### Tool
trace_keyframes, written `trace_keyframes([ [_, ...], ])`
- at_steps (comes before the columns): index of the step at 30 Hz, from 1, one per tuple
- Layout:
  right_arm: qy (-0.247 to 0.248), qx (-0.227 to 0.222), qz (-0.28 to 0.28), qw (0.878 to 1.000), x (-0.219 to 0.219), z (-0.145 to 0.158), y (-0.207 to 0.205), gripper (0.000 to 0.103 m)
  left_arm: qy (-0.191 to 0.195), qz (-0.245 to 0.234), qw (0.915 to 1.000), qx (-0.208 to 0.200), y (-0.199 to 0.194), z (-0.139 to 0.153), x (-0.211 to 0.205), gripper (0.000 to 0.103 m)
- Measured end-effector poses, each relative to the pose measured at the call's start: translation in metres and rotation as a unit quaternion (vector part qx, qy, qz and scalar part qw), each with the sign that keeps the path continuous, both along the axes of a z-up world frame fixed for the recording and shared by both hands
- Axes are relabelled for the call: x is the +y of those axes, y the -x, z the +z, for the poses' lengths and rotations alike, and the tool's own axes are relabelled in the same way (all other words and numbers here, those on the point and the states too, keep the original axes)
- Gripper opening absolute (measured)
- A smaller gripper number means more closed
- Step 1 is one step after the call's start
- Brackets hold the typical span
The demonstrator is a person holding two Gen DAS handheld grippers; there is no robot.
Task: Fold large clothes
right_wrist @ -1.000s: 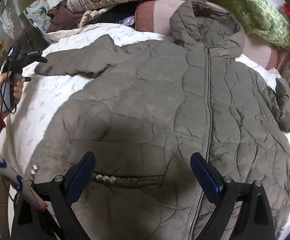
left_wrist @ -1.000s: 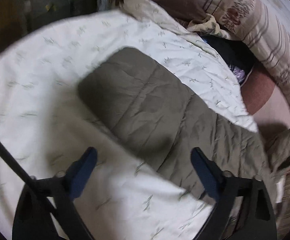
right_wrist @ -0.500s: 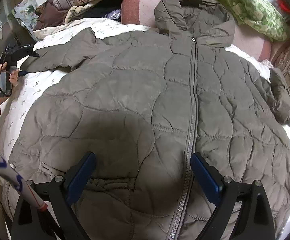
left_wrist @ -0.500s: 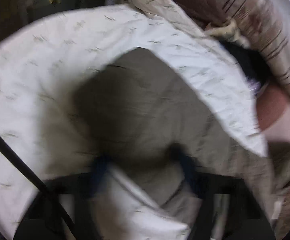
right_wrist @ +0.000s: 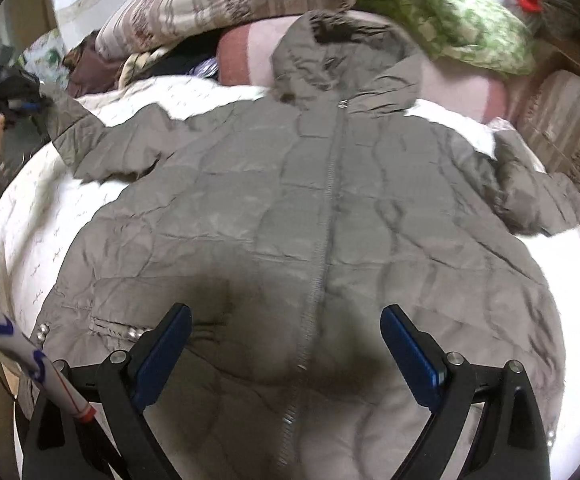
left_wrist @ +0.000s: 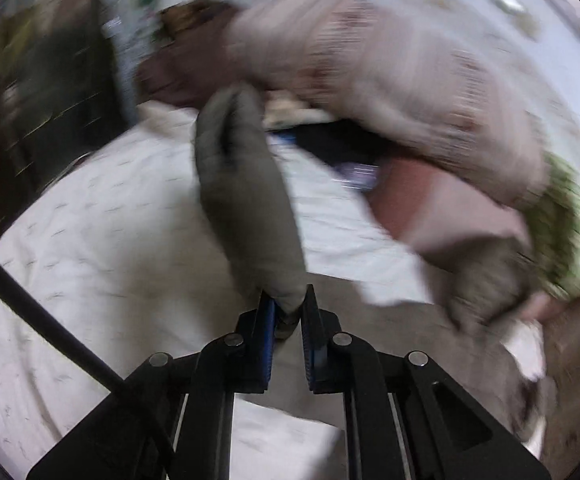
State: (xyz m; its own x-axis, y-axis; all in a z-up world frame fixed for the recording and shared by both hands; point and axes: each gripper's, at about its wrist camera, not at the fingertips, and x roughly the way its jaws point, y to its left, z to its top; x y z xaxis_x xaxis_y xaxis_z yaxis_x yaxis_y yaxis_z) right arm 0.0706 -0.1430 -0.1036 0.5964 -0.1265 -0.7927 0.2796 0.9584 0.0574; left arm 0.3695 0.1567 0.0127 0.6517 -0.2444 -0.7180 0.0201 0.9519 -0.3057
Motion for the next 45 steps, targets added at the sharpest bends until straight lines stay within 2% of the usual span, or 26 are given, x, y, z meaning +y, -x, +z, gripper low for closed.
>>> trace_keyframes([
  [3,-0.010,-0.006,-0.025,1.000,-0.017,0.005,0.019,0.098,0.013,-0.065,0.9978,-0.008,0.027,0.012,-0.058,0.011],
  [6,-0.019,-0.006,-0.052,0.998,-0.037,0.007,0.038,0.098,0.013,-0.114,0.9933,-0.001,0.052,0.000,-0.117,0.011],
  [9,-0.023,-0.008,-0.078,0.997,-0.059,0.009,0.061,0.098,0.017,-0.148,0.9885,0.029,0.070,-0.033,-0.164,0.011],
  [12,-0.022,-0.009,-0.100,0.995,-0.075,0.012,0.079,0.098,-0.010,-0.160,0.9856,0.055,0.088,-0.077,-0.201,0.012],
  [14,-0.022,-0.009,-0.114,0.993,-0.086,0.013,0.088,0.098,-0.044,-0.167,0.9821,0.075,0.101,-0.106,-0.219,0.018],
  [16,-0.022,-0.007,-0.121,0.992,-0.094,0.013,0.093,0.098,-0.068,-0.184,0.9760,0.095,0.113,-0.125,-0.228,0.029],
  [17,-0.023,-0.005,-0.122,0.992,-0.097,0.014,0.093,0.098,-0.071,-0.194,0.9732,0.102,0.121,-0.129,-0.228,0.033],
  [19,-0.025,-0.005,-0.121,0.992,-0.100,0.013,0.091,0.098,-0.056,-0.202,0.9729,0.097,0.136,-0.126,-0.224,0.052],
  [24,-0.046,-0.007,-0.093,0.995,-0.097,0.009,0.057,0.098,-0.026,-0.213,0.9745,0.066,0.187,-0.099,-0.193,0.064],
  [29,-0.095,-0.011,-0.050,0.994,-0.091,-0.004,-0.010,0.098,-0.108,-0.164,0.9799,0.037,0.241,-0.088,-0.163,0.065],
  [30,-0.114,-0.013,-0.041,0.993,-0.090,-0.008,-0.028,0.098,-0.112,-0.152,0.9814,0.035,0.250,-0.089,-0.155,0.065],
  [35,-0.192,-0.002,-0.021,0.981,-0.081,-0.037,-0.119,0.098,-0.074,-0.135,0.9870,0.046,0.273,-0.095,-0.120,0.065],
  [37,-0.205,0.004,-0.021,0.979,-0.074,-0.045,-0.146,0.098,-0.089,-0.130,0.9868,0.038,0.275,-0.095,-0.115,0.065],
  [39,-0.210,0.018,-0.016,0.977,-0.063,-0.053,-0.171,0.091,-0.115,-0.116,0.9862,0.026,0.274,-0.096,-0.113,0.065],
  [40,-0.213,0.028,-0.010,0.977,-0.060,-0.053,-0.179,0.067,-0.126,-0.111,0.9856,0.022,0.275,-0.096,-0.110,0.065],
  [41,-0.217,0.039,-0.005,0.975,-0.057,-0.054,-0.185,0.035,-0.130,-0.108,0.9853,0.021,0.274,-0.096,-0.109,0.065],
  [42,-0.220,0.039,-0.004,0.975,-0.058,-0.050,-0.186,0.032,-0.129,-0.107,0.9856,0.022,0.273,-0.097,-0.106,0.065],
  [43,-0.220,0.034,-0.003,0.975,-0.061,-0.046,-0.185,0.021,-0.125,-0.106,0.9862,0.024,0.272,-0.097,-0.104,0.065],
  [45,-0.188,0.018,-0.010,0.982,-0.073,-0.024,-0.175,0.017,-0.119,-0.102,0.9873,0.026,0.270,-0.097,-0.101,0.065],
])
